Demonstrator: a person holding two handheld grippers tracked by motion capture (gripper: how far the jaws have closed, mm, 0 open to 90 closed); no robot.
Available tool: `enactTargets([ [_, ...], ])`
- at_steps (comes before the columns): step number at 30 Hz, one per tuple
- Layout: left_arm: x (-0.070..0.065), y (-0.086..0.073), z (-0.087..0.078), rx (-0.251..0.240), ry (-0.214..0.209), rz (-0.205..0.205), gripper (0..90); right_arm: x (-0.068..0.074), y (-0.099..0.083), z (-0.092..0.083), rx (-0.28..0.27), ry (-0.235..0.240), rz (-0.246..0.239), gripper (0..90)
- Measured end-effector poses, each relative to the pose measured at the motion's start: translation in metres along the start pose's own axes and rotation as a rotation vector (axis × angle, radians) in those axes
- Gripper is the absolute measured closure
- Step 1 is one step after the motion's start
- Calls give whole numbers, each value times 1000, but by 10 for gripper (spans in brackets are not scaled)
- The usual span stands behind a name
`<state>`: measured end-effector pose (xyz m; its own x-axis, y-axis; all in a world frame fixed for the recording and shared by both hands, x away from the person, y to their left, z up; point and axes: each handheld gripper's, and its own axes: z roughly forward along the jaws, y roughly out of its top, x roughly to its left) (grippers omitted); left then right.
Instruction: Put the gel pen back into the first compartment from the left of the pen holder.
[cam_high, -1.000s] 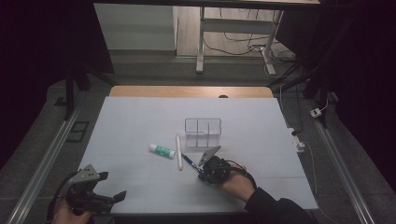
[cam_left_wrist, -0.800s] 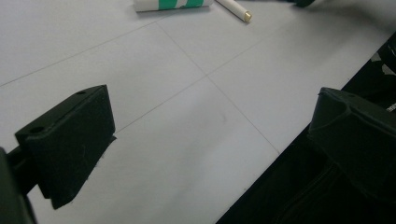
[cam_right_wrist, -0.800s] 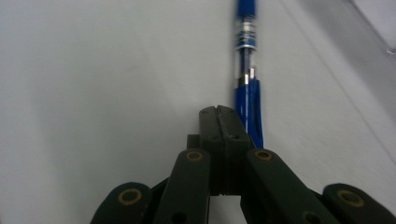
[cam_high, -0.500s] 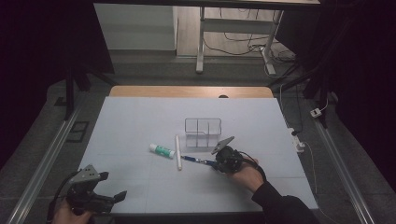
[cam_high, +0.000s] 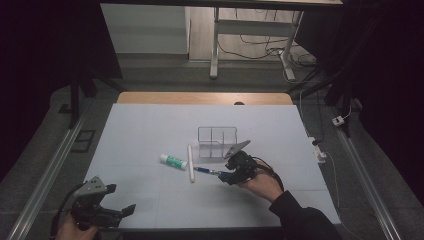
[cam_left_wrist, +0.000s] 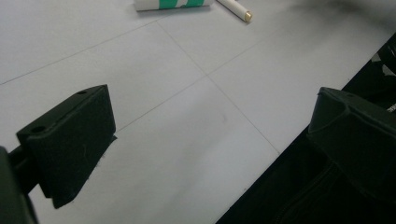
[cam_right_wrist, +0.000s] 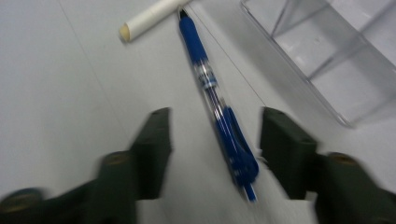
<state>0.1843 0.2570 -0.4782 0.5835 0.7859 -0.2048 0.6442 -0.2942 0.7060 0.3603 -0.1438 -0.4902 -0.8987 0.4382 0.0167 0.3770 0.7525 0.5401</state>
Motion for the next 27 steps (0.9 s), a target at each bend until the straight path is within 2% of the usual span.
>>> enactTargets([
  [2,0,0,0,0,0,-1,8,2,5,6,7,6,-2,219],
  [4,0,0,0,-2,-1,-2,8,6,11,12,11,-1,-35,119],
  [7,1,0,0,-3,-3,-3,8,10,18,23,30,12,-56,10],
  [13,0,0,0,1,-6,-1,8,10,27,38,55,11,-71,8],
  [14,0,0,0,1,-6,0,9,9,29,40,61,15,-85,9],
  [16,0,0,0,1,-6,0,9,10,34,46,71,16,-84,37],
  [17,0,0,0,1,-7,-1,9,9,35,48,79,10,-101,43],
  [19,0,0,1,3,-7,-1,10,10,37,52,90,28,-107,47],
  [23,1,0,1,4,-9,-2,11,6,42,56,103,45,-134,234],
  [25,1,0,1,5,-10,-1,12,6,44,56,111,32,-159,321],
  [27,0,0,1,8,-9,1,12,6,47,55,109,38,-165,460],
])
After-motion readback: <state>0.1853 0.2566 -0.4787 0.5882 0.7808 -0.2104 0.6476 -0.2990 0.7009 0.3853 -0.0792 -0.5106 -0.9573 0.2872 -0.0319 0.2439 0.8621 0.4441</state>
